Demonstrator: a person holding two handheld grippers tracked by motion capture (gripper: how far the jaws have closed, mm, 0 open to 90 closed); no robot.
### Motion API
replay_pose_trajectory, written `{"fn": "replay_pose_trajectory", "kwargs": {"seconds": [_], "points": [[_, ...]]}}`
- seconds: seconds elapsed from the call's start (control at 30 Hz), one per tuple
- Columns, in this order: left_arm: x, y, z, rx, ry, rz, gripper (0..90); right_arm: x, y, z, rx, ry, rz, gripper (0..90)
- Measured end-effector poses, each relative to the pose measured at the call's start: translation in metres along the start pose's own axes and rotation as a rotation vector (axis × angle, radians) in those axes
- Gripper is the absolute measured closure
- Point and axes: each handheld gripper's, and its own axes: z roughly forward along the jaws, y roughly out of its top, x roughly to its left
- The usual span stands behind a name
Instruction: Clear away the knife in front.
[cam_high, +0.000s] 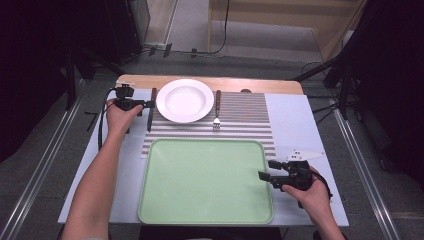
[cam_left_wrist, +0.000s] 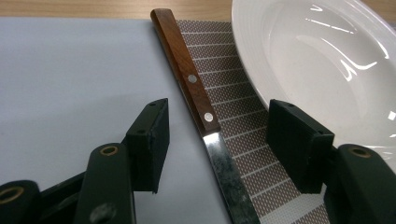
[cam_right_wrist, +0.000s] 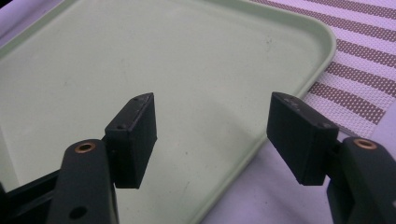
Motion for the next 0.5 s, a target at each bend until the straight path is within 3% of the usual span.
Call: {"fn": "replay_pose_trajectory", "kwargs": {"seconds": [0.07,0.2,0.27,0.37,0.5], "points": [[-0.002,0.000,0.003,-0.003,0.005,0.001,43.4,0.000,0.000,0.000,0.002,-0.002,0.001,32.5],[-0.005,0.000,0.008,0.004,0.071,0.019,47.4,-0.001,0.000,0.000,0.003,-0.003,-0.001,32.5],[-0.007,-0.001,0.010,0.002,0.063,0.017,50.7,-0.001,0.000,0.000,0.003,-0.007,-0.001,32.5],[-0.012,-0.001,0.013,0.015,0.080,0.041,56.4,-0.001,-0.001,0.000,0.005,-0.007,0.001,32.5],[-0.017,-0.002,0.018,0.013,0.101,0.037,60.9,-0.001,-0.001,0.000,0.005,-0.008,0.003,32.6]]}}
